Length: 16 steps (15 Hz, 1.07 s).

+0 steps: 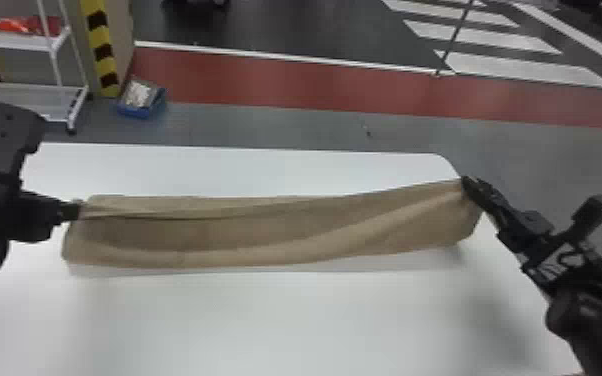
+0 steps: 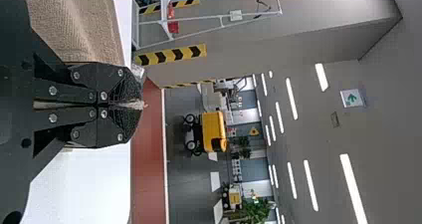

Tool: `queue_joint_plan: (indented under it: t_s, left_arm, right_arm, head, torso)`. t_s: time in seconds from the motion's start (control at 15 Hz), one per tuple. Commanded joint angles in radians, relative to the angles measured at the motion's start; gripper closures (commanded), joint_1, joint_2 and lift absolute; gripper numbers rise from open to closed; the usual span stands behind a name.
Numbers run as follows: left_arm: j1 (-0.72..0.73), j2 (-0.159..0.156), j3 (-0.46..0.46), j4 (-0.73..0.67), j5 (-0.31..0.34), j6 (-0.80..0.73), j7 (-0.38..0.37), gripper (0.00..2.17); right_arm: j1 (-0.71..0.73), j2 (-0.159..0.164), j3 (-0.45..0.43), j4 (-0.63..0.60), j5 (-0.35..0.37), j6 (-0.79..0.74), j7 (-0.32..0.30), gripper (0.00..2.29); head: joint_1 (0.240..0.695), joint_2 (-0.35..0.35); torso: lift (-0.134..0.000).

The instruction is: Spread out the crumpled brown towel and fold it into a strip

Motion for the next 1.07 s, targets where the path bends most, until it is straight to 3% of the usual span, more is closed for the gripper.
queue_joint_plan:
  t_s: [0.0,0.2,0.47,0.53,0.6,0.67,0.73,0.8,1.0]
  left_arm:
    - [-0.055,-0.002,-0.037,0.064,-0.020,-0.021,0.001,1.88]
    - [-0.104,-0.009,-0.068,0.135,-0.037,-0.054,0.003,1.88]
    - [-0.121,-0.017,-0.077,0.170,-0.084,-0.051,0.001,1.87]
    - [-0.123,-0.017,-0.082,0.184,-0.092,-0.054,0.001,1.67]
    - [-0.126,-0.017,-0.091,0.199,-0.103,-0.057,0.001,1.03]
    - [-0.126,-0.017,-0.096,0.217,-0.109,-0.085,0.003,0.11]
    - [-0.128,-0.019,-0.111,0.239,-0.112,-0.113,0.006,0.00]
    - [-0.129,-0.019,-0.123,0.250,-0.118,-0.134,0.020,0.00]
    - [-0.131,-0.014,-0.129,0.273,-0.133,-0.223,0.015,0.00]
  right_arm:
    - [0.000,0.003,0.014,0.030,0.011,-0.062,-0.027,1.88]
    - [-0.015,0.021,0.042,0.034,0.062,-0.090,-0.100,1.88]
    - [-0.046,0.023,0.112,0.047,0.101,-0.105,-0.182,1.79]
    - [-0.052,0.029,0.131,0.047,0.120,-0.114,-0.237,1.54]
    - [-0.057,0.041,0.143,0.047,0.143,-0.114,-0.304,0.98]
    - [-0.064,0.049,0.163,0.051,0.190,-0.111,-0.381,0.02]
    - [-0.072,0.055,0.201,0.065,0.216,-0.114,-0.444,0.00]
    - [-0.072,0.058,0.204,0.073,0.216,-0.114,-0.467,0.00]
    - [-0.075,0.057,0.206,0.079,0.220,-0.127,-0.465,0.06]
  head:
    - [0.695,-0.240]
    - [0.695,-0.241]
    - [0.695,-0.226]
    - [0.695,-0.221]
    - [0.695,-0.216]
    - [0.695,-0.214]
    - [0.695,-0.212]
    - [0.695,-0.210]
    - [0.695,-0.201]
  torso:
    - [-0.123]
    - [-0.123]
    - [-0.123]
    - [-0.123]
    - [-0.123]
    - [-0.123]
    - [-0.123]
    - [-0.123]
    - [-0.123]
